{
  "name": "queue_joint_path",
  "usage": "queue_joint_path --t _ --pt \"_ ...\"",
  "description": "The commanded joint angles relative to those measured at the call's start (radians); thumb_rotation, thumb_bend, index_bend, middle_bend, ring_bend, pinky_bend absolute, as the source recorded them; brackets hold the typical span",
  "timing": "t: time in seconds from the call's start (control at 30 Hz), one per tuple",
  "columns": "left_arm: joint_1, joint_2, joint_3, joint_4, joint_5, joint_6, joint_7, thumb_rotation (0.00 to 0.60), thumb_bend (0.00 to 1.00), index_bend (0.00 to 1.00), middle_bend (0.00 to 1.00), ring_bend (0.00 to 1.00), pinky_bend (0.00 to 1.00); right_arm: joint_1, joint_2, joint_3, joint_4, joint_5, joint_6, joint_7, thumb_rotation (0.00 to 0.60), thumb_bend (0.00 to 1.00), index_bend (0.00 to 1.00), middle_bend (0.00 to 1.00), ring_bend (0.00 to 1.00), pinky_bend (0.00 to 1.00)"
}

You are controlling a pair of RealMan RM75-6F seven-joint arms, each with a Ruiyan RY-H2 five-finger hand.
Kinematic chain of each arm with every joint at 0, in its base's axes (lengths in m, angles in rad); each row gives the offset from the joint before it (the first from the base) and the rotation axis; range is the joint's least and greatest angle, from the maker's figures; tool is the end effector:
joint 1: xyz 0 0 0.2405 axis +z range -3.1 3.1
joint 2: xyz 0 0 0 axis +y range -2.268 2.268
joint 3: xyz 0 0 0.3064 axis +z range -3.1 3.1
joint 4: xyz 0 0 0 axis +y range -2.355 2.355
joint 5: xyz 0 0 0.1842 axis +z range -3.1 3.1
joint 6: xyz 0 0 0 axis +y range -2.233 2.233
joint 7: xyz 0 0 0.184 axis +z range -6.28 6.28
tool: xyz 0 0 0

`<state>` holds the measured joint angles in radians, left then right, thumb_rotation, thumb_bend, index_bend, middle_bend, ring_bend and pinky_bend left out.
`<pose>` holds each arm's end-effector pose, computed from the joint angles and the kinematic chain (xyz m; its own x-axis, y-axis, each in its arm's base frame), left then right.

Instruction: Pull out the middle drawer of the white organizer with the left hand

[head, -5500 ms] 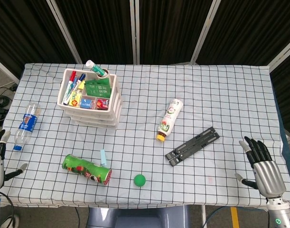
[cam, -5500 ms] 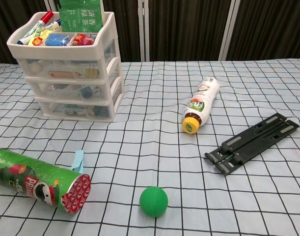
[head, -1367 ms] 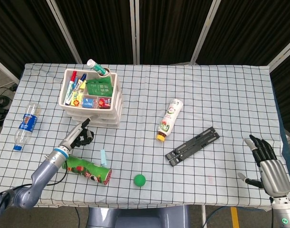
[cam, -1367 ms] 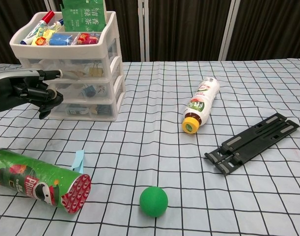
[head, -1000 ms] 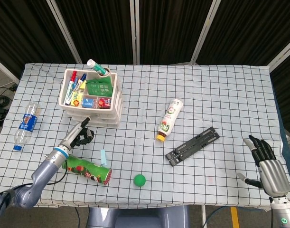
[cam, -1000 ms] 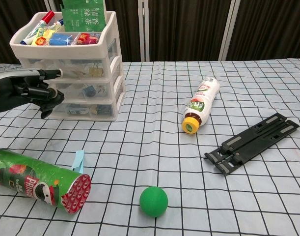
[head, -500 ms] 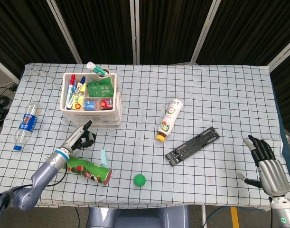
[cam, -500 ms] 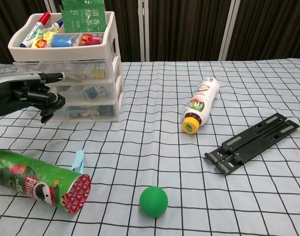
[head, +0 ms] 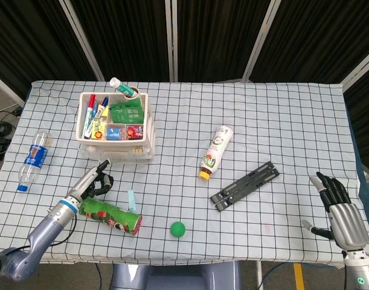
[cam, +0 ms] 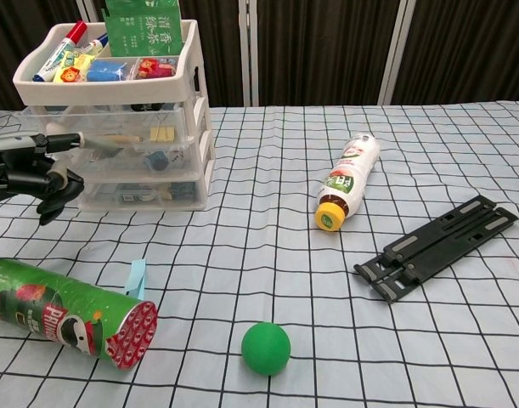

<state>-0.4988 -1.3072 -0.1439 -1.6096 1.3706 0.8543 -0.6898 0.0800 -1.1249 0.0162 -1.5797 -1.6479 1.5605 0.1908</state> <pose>-0.2526 0.3408 0.0510 -0.3583 0.5217 0.7742 0.9191 0.0512 0.3907 -0.3251 -0.2131 0.2007 0.2449 0.0108 0.9695 -0.9576 -0.1539 0.2437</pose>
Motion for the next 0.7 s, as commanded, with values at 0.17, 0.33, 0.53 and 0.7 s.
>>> queue_joint_path --t 0.17,0.33,0.53,0.7 --pt "0.051 -0.010 0.032 0.015 0.014 0.092 0.030 0.600 0.99 0.12 0.78 0.75 0.68 -0.002 0.002 0.000 -0.001 -0.004 0.005 0.003 0.600 0.03 0.00 0.00 0.00 0.00" --pt "0.096 -0.022 0.042 0.023 0.062 0.249 0.238 0.600 0.99 0.09 0.78 0.75 0.68 -0.002 0.000 -0.002 -0.002 -0.006 0.004 -0.004 0.600 0.03 0.00 0.00 0.00 0.00" --pt "0.125 -0.004 0.033 -0.083 0.067 0.364 0.528 0.600 1.00 0.08 0.78 0.76 0.68 -0.004 -0.002 -0.004 -0.007 -0.008 0.005 -0.014 0.600 0.03 0.00 0.00 0.00 0.00" --pt "0.129 0.023 0.012 -0.186 0.033 0.403 0.699 0.600 1.00 0.08 0.78 0.76 0.68 -0.004 0.000 -0.003 -0.008 -0.006 0.005 -0.012 0.600 0.03 0.00 0.00 0.00 0.00"
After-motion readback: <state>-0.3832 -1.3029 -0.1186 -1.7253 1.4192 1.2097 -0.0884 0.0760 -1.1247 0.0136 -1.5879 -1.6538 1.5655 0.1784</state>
